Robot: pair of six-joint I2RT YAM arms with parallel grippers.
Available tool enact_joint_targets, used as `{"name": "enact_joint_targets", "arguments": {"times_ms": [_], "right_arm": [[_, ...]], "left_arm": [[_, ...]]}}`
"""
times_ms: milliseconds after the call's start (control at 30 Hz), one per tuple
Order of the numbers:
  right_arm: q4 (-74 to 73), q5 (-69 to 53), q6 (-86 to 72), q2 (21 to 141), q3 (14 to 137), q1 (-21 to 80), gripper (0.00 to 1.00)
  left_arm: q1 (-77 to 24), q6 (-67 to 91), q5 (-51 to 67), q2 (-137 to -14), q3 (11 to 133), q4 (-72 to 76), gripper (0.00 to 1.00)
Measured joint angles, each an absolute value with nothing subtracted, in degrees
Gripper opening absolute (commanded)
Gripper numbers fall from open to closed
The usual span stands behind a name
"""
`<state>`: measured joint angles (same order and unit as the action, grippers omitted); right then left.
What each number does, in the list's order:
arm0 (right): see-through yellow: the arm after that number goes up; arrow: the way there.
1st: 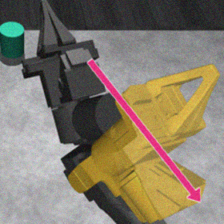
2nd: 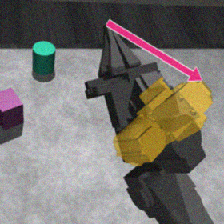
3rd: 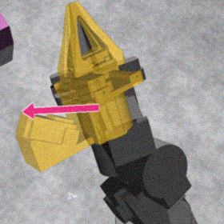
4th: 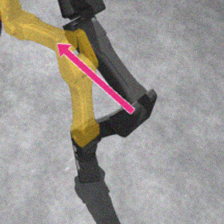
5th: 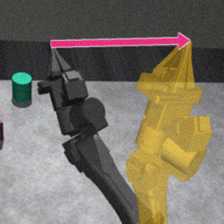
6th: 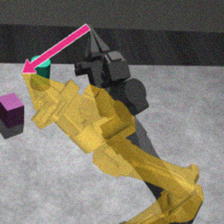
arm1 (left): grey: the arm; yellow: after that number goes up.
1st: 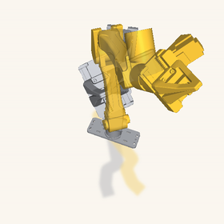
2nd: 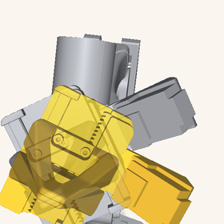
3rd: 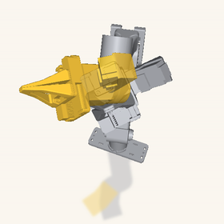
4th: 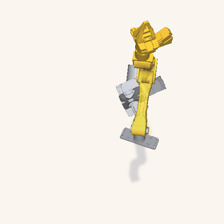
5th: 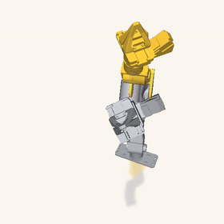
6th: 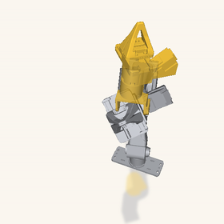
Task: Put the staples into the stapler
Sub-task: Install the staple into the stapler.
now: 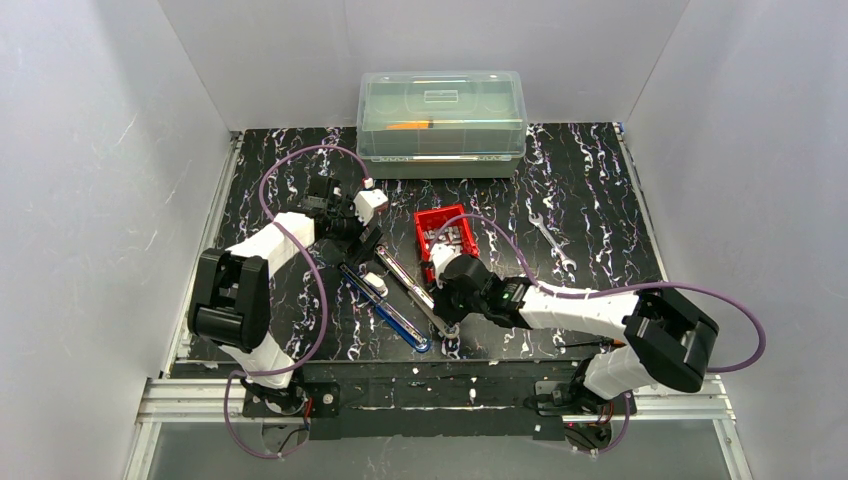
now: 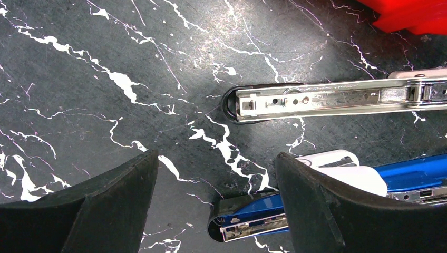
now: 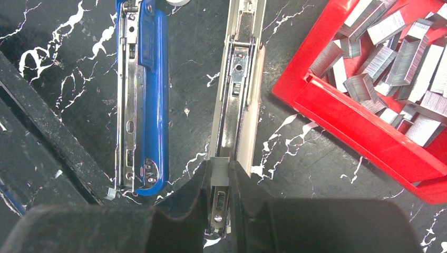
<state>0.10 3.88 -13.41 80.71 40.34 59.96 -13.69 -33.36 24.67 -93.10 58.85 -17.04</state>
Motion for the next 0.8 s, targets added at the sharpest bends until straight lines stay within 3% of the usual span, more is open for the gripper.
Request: {"name": "enact_joint_targets", "arguments": {"times_ms": [800], "right_arm": [[1.43,5.91,-14.83,78.26,38.33,59.59,0.13]], "left_arm": [[-13.69,-33.36,24.91,-92.86,58.85,-18.02,0.79]]}}
